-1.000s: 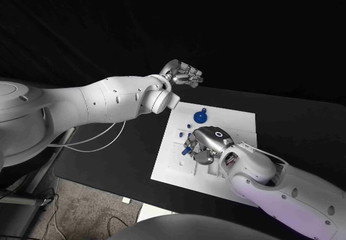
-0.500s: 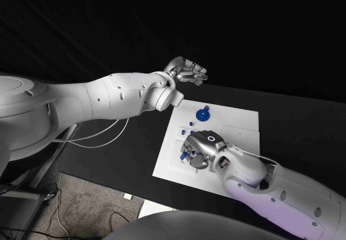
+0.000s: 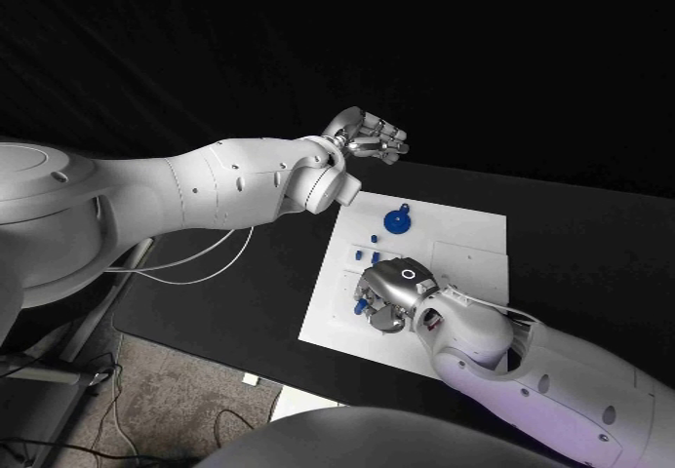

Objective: Assemble the parts on the task board

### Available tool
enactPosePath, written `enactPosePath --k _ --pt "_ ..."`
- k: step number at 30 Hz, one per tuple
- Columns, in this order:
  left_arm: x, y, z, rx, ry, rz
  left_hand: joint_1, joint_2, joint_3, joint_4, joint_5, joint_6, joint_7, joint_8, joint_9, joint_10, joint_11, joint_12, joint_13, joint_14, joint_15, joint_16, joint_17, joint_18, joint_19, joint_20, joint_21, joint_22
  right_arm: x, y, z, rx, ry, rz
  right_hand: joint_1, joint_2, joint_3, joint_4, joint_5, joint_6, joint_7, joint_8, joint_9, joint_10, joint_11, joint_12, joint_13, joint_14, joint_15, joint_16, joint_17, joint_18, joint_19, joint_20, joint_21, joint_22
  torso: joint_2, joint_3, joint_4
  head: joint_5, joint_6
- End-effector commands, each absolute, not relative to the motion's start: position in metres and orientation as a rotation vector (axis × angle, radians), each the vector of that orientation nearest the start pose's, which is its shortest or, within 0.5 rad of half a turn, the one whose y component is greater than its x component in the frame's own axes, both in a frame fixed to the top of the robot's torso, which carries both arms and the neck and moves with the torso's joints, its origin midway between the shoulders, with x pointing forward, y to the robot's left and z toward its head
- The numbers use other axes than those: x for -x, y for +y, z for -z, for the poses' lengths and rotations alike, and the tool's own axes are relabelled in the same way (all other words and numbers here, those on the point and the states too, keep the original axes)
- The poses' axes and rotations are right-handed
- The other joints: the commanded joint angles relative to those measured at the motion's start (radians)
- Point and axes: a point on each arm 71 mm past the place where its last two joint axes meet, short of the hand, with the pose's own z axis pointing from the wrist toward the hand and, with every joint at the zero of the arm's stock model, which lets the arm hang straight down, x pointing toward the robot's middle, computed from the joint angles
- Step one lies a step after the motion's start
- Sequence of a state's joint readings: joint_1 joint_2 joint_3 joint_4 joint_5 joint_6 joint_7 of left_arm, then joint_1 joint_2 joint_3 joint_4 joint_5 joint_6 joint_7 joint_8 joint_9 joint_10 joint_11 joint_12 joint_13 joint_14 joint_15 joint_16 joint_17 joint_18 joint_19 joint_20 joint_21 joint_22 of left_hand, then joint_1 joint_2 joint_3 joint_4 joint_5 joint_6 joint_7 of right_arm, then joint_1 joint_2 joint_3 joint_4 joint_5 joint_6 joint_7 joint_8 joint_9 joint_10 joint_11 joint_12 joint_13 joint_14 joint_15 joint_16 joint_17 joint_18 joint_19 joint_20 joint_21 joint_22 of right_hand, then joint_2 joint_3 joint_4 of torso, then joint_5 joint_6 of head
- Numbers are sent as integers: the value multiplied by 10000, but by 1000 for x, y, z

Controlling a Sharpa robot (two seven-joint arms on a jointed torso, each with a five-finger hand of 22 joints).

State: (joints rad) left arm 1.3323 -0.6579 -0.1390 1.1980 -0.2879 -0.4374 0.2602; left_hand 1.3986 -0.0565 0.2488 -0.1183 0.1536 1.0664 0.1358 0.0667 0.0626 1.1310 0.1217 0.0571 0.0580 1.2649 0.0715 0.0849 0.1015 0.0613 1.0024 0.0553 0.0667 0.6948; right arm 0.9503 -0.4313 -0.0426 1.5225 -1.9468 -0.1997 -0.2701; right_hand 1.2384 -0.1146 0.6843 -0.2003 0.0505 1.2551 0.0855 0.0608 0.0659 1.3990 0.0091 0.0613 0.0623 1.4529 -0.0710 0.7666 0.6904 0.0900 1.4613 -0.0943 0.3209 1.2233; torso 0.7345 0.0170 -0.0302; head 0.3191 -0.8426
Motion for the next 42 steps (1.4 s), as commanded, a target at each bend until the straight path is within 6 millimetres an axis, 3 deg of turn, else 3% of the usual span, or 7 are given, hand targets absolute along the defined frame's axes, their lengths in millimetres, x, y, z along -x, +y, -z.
enactPosePath --k 1,18,29,35,42 --pt "-560 215 159 8159 14436 11590 -12 85 -46 9 -40 26 25 -2 1 -72 -1 29 -2 14 38 -34 3 -114 51 -7 36 -9 -385 6 273 6726 16687 -7317 11 99 1 -41 24 235 -129 34 65 59 5 -5 11 20 -35 49 9 153 44 -28 -10 8 -8 4 -15 14 -13" --pt "-559 216 159 8163 14437 11587 -12 85 -46 9 -40 26 25 -2 1 -72 -1 29 -2 14 38 -34 3 -114 51 -7 36 -9 -385 6 278 6953 16856 -7042 -5 105 14 -68 23 242 -129 36 67 64 5 -5 11 19 -36 58 5 157 53 -28 -23 35 4 12 -9 -17 -32" --pt "-559 215 159 8156 14449 11604 -12 85 -46 9 -40 26 25 -2 1 -72 -1 29 -2 14 38 -34 3 -114 51 -7 36 -9 -382 12 287 7167 17008 -7004 -65 93 6 -72 67 183 -111 29 59 -3 22 -6 9 -4 -24 29 -41 156 39 -15 -91 59 -7 -6 -6 -28 -44" --pt "-559 214 159 8157 14468 11612 -12 85 -46 9 -40 26 25 -2 1 -72 -1 29 -2 14 38 -34 3 -114 51 -7 36 -9 -381 14 286 6849 16887 -7411 -176 -76 -379 8 722 -344 24 21 4 -553 173 -9 -1 24 77 39 -96 194 74 64 -157 23 -9 0 -23 -19 -40" --pt "-559 215 159 8163 14476 11608 -12 85 -46 9 -40 26 25 -2 1 -72 -1 29 -2 14 38 -34 3 -114 51 -7 36 -9 -383 12 286 6457 16820 -7691 -374 -543 -991 171 1197 -1272 246 5 -28 -1461 468 -17 -24 -10 248 108 -131 329 107 226 -280 -80 -11 3 -16 -35 -17"
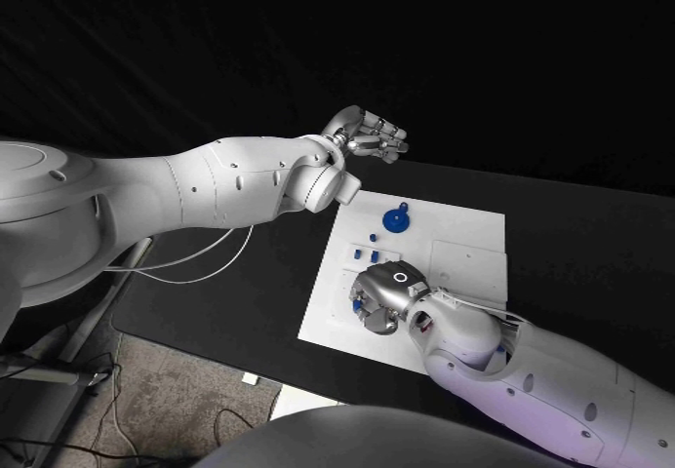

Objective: Assemble the parts on the task board

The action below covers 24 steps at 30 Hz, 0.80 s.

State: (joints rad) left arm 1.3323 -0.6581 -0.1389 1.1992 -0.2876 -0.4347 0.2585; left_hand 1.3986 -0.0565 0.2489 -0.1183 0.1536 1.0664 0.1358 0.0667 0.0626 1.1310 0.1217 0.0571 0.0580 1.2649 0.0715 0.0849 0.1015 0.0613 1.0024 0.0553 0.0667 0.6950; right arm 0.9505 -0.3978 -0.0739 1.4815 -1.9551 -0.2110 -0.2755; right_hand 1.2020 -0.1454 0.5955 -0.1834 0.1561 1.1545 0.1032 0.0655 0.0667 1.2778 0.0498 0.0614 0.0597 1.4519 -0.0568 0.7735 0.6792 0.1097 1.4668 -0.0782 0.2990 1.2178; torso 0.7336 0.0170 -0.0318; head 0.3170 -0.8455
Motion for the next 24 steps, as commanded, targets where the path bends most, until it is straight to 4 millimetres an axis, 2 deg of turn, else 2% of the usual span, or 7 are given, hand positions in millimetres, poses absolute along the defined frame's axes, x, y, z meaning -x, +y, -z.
enactPosePath --k 1,3,6,8,18,22,24 --pt "-559 215 159 8166 14479 11605 -12 85 -46 9 -40 26 25 -2 1 -72 -1 29 -2 14 38 -34 3 -114 51 -7 36 -11 -383 12 286 6383 16800 -7731 -35 -344 -182 -2 223 -450 120 -38 -31 -482 135 -18 1 -15 152 26 -36 155 42 103 -91 -51 -3 3 0 -14 11" --pt "-559 215 159 8175 14486 11596 -12 85 -46 9 -40 26 25 -2 1 -72 -1 29 -2 14 38 -34 3 -114 51 -7 36 -11 -384 11 285 6267 16743 -7795 -65 -573 -422 -24 475 -814 234 -38 -36 -951 278 -4 2 -89 240 -39 -84 222 -25 173 -181 -117 1 6 -1 -22 1" --pt "-559 216 159 8191 14499 11579 -9 85 -64 24 -54 24 25 -1 2 -83 2 29 -2 5 43 -36 3 -114 59 -2 35 -83 -385 9 284 6020 16646 -7919 295 -525 -1332 -3 450 -1493 421 -30 -46 -1668 471 41 9 -213 386 -237 -297 461 -123 371 -451 -365 3 12 -3 -40 6" --pt "-559 216 159 8195 14504 11575 -9 85 -64 24 -54 24 25 -1 2 -83 2 29 -2 5 43 -36 3 -114 59 -2 35 -83 -385 8 283 5896 16569 -7987 526 -452 -1898 73 449 -1675 443 -43 -55 -1782 501 29 -4 -203 415 -237 -441 532 -47 433 -590 -544 1 10 -1 -49 10" --pt "-559 219 160 8222 14495 11529 -9 85 -64 24 -54 24 25 -1 2 -83 2 29 -2 5 43 -36 3 -114 59 -2 35 -83 -380 -1 274 5116 16058 -8564 626 -544 -2093 108 429 -1646 422 -42 -53 -1748 479 52 -9 -181 395 -210 -565 549 32 425 -646 -634 -2 3 -7 -180 42" --pt "-559 221 160 8236 14492 11506 -9 85 -64 24 -54 24 25 -1 2 -83 2 29 -2 5 43 -36 3 -114 59 -2 35 -83 -380 -10 263 4413 15833 -9053 445 -502 -2258 289 394 -1334 331 -32 -40 -1454 386 78 -11 -126 342 -175 -588 484 92 377 -654 -668 -14 5 -34 -334 118" --pt "-559 222 160 8244 14485 11486 -9 85 -64 24 -54 24 25 -1 2 -83 2 29 -2 5 43 -36 3 -114 59 -2 35 -83 -384 -18 254 3774 15735 -9361 347 -412 -2329 474 232 -1224 302 -33 -40 -1207 330 87 -9 -96 310 -154 -588 424 127 342 -660 -691 -11 11 -39 -477 172"
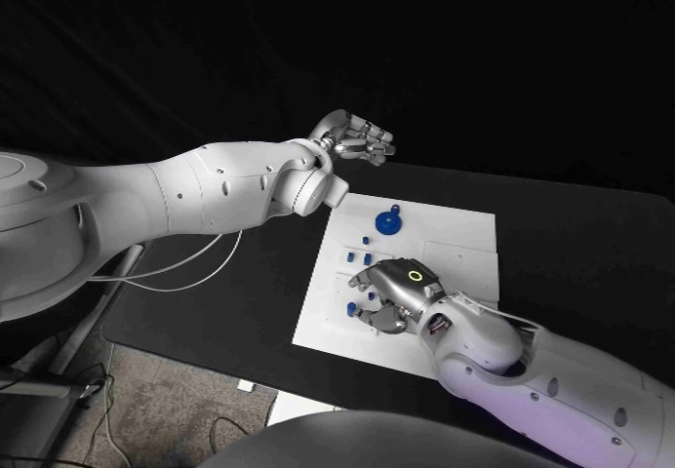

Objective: Assemble the parts on the task board

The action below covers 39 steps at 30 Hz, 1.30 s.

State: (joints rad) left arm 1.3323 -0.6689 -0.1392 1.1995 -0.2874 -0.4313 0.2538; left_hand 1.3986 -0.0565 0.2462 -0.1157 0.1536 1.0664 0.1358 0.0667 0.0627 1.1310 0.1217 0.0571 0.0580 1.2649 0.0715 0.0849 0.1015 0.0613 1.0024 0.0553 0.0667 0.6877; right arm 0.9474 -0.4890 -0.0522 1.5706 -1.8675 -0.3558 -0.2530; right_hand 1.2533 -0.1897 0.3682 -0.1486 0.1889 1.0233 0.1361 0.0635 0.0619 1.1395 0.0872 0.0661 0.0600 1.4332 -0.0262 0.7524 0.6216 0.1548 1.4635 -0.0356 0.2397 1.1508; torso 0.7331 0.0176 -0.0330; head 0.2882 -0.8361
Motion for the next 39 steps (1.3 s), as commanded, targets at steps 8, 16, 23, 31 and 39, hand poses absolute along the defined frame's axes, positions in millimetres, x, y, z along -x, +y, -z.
enactPosePath --k 8,16,23,31,39 --pt "-559 230 161 8291 14434 11345 -19 83 -51 20 -63 18 24 0 1 -84 2 29 -2 13 43 -31 5 -112 70 1 36 -49 -413 -76 223 530 15933 -10127 -757 328 791 845 144 819 -317 42 86 1545 -474 227 52 179 -238 57 -20 -309 280 -305 -68 -94 -92 33 -204 -582 221" --pt "-558 240 165 8368 14478 11185 -36 86 -54 34 -64 15 23 -1 1 -77 0 31 -1 15 43 -29 7 -113 78 2 34 -64 -440 -149 223 -1523 17873 -9449 -601 670 -574 634 390 1365 -626 10 165 2175 -1061 2494 2020 236 -667 78 228 -727 325 -755 37 37 -201 109 -441 -1012 284" --pt "-554 246 172 8445 14626 11171 -73 79 -60 57 -63 2 19 -1 1 -76 -3 31 0 25 40 -20 15 -115 95 4 25 -121 -444 -190 236 -2139 19920 -8205 -1095 1002 -930 1754 50 1516 -743 3 730 1015 -1249 6706 6557 60 -703 1243 1798 -772 412 -813 1780 1094 -289 212 -550 -1370 229" --pt "-549 250 179 8548 14722 11212 -109 79 -69 82 -79 -15 24 -2 1 -72 -4 30 -1 21 43 -16 25 -118 132 9 24 -277 -438 -210 252 -2943 22343 -5806 -1546 836 44 2215 -943 1133 -718 1 1190 1243 -1175 8505 8995 134 -663 2781 3774 -817 447 -793 3115 1927 -359 278 -600 -1560 161" --pt "-546 249 181 8537 14692 11448 -390 -7 -378 359 167 -55 1 1 2 -82 -2 35 3 11 73 -6 51 -146 222 62 -4 -790 -433 -202 263 -3897 23401 -4902 -2231 328 24 2676 -1137 940 -662 0 1346 1341 -1116 8604 9620 167 -620 3062 4274 -789 454 -744 3352 2174 -343 228 -570 -1652 121"
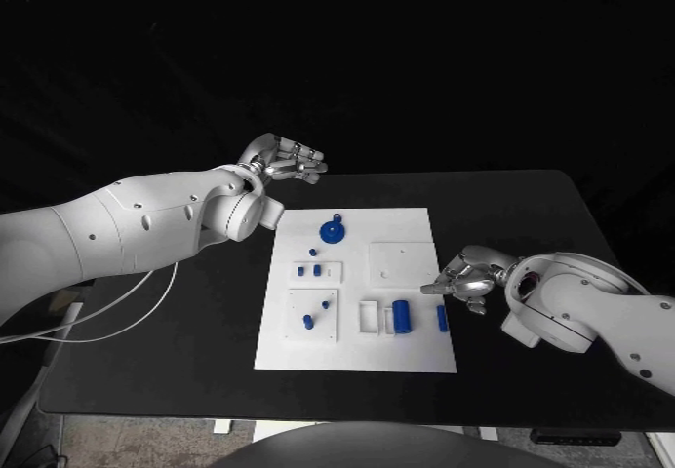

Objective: Assemble the parts on the task board

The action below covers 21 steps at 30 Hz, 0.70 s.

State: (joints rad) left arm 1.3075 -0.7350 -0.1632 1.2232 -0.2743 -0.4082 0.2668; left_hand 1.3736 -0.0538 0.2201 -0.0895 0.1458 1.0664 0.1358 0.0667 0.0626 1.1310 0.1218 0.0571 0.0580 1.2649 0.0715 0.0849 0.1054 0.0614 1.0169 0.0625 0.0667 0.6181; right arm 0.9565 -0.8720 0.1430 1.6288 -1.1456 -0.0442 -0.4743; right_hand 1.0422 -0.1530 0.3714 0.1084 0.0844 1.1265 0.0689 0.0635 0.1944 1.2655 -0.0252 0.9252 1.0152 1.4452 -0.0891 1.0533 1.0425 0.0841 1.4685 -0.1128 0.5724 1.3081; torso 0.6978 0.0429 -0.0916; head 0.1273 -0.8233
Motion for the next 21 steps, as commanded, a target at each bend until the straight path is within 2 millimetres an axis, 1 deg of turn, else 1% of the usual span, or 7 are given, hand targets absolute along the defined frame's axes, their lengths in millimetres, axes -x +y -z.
enactPosePath --k 1,6,9,12,13,17,21 --pt "-546 249 181 8540 14678 11482 -181 -31 -267 166 299 -54 -13 3 3 -81 -8 37 4 11 75 -3 17 -154 92 0 -11 -187 -432 -200 265 -3950 23482 -4803 -173 -99 -12 183 -153 -116 11 1 34 95 10 16 111 48 12 65 97 -81 407 31 62 620 8 -32 18 -52 -5" --pt "-545 247 181 8535 14627 11626 -101 125 -1173 488 52 -86 -27 5 3 -78 -7 44 8 -17 107 4 52 -177 221 39 -10 -880 -431 -191 272 -4009 23563 -4494 -207 -271 -16 406 -223 -175 23 2 125 147 21 -15 319 70 19 110 248 -87 423 40 311 693 30 -52 26 -95 -9" --pt "-545 247 181 8543 14617 11701 -31 314 -2144 811 -52 -114 -9 12 5 -78 3 48 12 -80 150 -37 71 -177 324 88 -4 -1575 -430 -187 276 -3965 23585 -4351 -233 -324 -16 458 -261 -249 42 -3 124 156 33 -5 373 80 25 134 289 -87 421 44 353 700 36 -54 19 -76 -20" --pt "-544 246 181 8519 14633 11802 -113 361 -2676 1041 -630 -159 8 15 4 -176 56 58 18 -269 246 -161 36 -169 303 167 -11 -1981 -429 -183 280 -3867 23678 -4248 -258 -358 -10 495 -286 -278 48 -2 126 168 36 12 417 84 29 152 320 -88 421 46 390 706 39 -70 19 -65 -28" --pt "-544 246 181 8507 14643 11844 -143 380 -2978 1178 -671 -189 20 19 5 -222 82 56 17 -390 296 -189 5 -132 309 224 -6 -2292 -428 -180 283 -3816 23736 -4215 -253 -368 1 523 -288 -305 52 3 125 169 40 11 460 84 30 169 356 -83 420 48 432 714 39 -74 11 -49 -38" --pt "-544 244 180 8470 14663 11986 -280 417 -3451 1441 -695 -290 64 26 5 -298 135 57 16 -808 436 -216 -149 -60 242 370 7 -3114 -426 -175 288 -3684 23909 -4152 -286 -382 -22 554 -296 -357 69 -7 114 174 49 23 497 95 38 205 402 -89 417 55 483 721 46 -68 16 -31 -63" --pt "-543 242 180 8412 14704 12173 -525 345 -3494 1540 -744 -424 76 24 3 -351 160 55 14 -1269 575 -237 -347 -7 144 511 23 -3942 -425 -169 292 -3634 24000 -4172 -290 -403 -39 567 -297 -431 87 -7 94 161 62 12 515 94 45 213 422 -85 410 59 504 723 48 -63 17 -13 -90"
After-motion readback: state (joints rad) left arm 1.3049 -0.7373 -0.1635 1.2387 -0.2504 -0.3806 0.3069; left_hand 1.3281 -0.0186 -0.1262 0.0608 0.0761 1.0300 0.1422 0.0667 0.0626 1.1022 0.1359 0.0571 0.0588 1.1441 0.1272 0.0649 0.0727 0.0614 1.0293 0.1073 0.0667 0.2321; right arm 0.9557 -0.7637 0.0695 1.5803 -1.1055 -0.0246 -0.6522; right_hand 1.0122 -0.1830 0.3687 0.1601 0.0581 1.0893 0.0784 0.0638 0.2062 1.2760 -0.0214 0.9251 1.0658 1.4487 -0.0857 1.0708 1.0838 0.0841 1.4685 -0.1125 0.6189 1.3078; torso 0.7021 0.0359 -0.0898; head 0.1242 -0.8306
